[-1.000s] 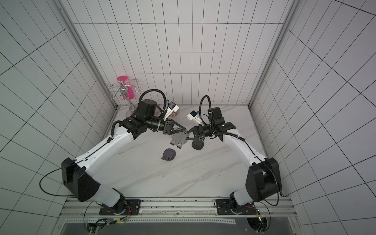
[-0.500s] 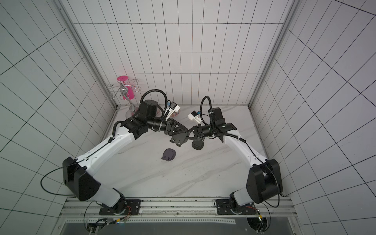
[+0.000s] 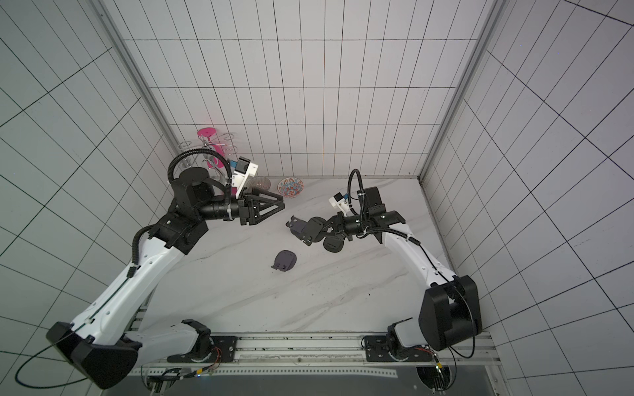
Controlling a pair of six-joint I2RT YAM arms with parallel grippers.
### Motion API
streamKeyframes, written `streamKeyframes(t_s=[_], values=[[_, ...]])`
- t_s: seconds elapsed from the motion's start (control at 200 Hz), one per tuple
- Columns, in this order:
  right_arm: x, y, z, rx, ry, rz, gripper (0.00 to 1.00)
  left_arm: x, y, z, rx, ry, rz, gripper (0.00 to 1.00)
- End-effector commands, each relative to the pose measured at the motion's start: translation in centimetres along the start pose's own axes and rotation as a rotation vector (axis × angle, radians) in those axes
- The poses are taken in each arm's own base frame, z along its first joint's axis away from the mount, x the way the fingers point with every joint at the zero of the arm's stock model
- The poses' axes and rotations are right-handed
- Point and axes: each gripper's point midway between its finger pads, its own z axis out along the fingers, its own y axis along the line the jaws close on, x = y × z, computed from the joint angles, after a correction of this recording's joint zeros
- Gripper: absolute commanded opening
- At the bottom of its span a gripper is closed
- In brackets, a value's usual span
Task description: Open the phone stand
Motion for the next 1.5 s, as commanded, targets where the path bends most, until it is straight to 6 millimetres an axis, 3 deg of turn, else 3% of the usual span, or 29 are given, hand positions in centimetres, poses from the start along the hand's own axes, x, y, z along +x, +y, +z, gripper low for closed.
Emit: streamKeyframes(t_s=[0.0, 0.145, 0.265, 0.34, 0.43, 0.545, 0.76, 0.984, 1.499], values=[[0.0, 2.9, -1.3, -0.048, -0.028, -0.088, 0.0, 4.3, 3.4, 0.9, -0.045, 0.093, -0.123, 0.64], [0.1, 5.6, -2.7, -0.073, -0.064, -0.171, 0.0, 6.3, 5.2, 1.2, -0.079, 0.112, -0.192, 0.64], [0.0, 7.2, -4.0, -0.035, -0.138, -0.229, 0.0, 7.2, 6.6, 1.6, -0.084, 0.055, -0.365, 0.6], [0.0, 7.8, -4.8, -0.007, -0.186, -0.268, 0.0, 7.7, 7.0, 1.4, -0.043, -0.045, -0.508, 0.53], [-0.3, 7.7, -5.6, 0.051, -0.247, -0.296, 0.0, 7.4, 6.7, 0.6, 0.007, -0.185, -0.63, 0.52], [-0.1, 7.9, -6.1, 0.082, -0.279, -0.33, 0.0, 8.8, 7.4, 0.5, -0.04, -0.197, -0.724, 0.52], [0.5, 8.1, -5.4, 0.109, -0.29, -0.378, 0.0, 5.8, 4.9, 1.0, 0.06, -0.282, -0.726, 0.52], [0.8, 8.9, -4.8, 0.075, -0.313, -0.389, 0.0, 6.2, 4.5, 3.2, 0.105, -0.262, -0.758, 0.51], [0.9, 9.3, -4.2, 0.062, -0.306, -0.399, 0.0, 5.5, 3.0, 5.1, 0.177, -0.242, -0.725, 0.48]])
